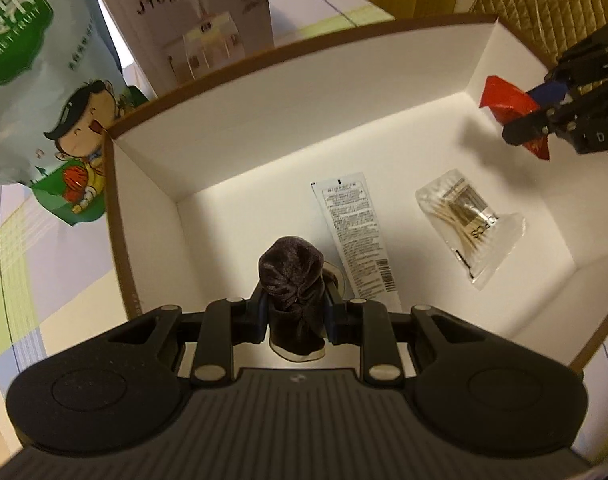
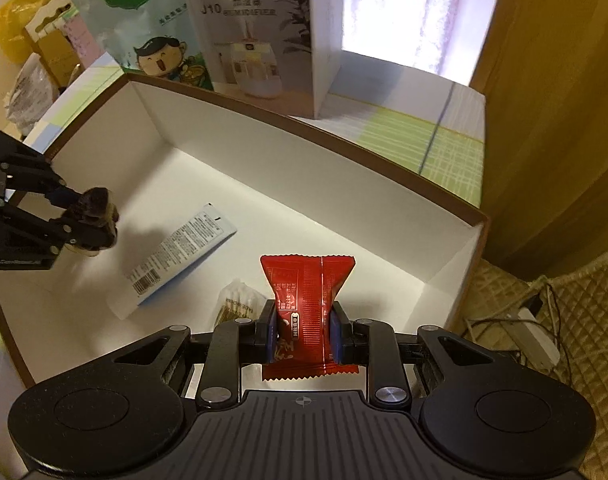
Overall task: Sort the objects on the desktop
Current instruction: 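Carry the scrunchie and candy packet over the box with both grippers, then open both grippers to drop the scrunchie and candy packet into the box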
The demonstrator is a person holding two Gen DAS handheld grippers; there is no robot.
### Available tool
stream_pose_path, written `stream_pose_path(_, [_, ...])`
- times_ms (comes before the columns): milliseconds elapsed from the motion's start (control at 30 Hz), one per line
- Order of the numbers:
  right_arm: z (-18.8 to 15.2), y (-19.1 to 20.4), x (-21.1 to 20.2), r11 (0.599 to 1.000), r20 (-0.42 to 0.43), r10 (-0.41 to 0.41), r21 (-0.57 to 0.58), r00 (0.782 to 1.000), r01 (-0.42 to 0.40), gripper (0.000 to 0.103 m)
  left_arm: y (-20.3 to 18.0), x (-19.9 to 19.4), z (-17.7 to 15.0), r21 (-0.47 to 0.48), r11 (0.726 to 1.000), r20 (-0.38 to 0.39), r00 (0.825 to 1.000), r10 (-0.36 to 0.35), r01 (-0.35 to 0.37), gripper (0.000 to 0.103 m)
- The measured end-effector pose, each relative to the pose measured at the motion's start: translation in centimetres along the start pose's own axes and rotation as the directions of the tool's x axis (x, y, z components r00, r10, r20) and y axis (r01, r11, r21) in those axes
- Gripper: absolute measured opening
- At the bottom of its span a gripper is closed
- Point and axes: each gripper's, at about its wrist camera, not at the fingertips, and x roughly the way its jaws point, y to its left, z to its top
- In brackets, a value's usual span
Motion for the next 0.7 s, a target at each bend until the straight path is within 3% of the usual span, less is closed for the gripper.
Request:
stream_pose_path(400, [0.7, -0.3, 1.6, 0.999, -0.006, -0.007, -0.04, 1.0, 0.007, 0.028, -0.1, 2.6, 0.2, 0.011, 1.0, -0.046, 0.999, -0.002, 0.002, 0.023])
stream_pose_path(533, [1.0, -0.2, 1.9, 0.999, 0.001, -0.006, -0.054, 1.0, 0.006, 0.028, 0.1, 2.7, 0.5, 0.006, 1.0, -0.035, 0.999, 0.021, -0.021, 0.04])
stream_pose_path(700, [1.0, -0.1, 2.3, 0.997, 0.0, -0.022, -0.078, 1.0, 0.022, 0.028, 0.1, 2.4, 0.6, 0.024, 0.999, -0.019, 0.999, 0.033, -0.033, 0.043])
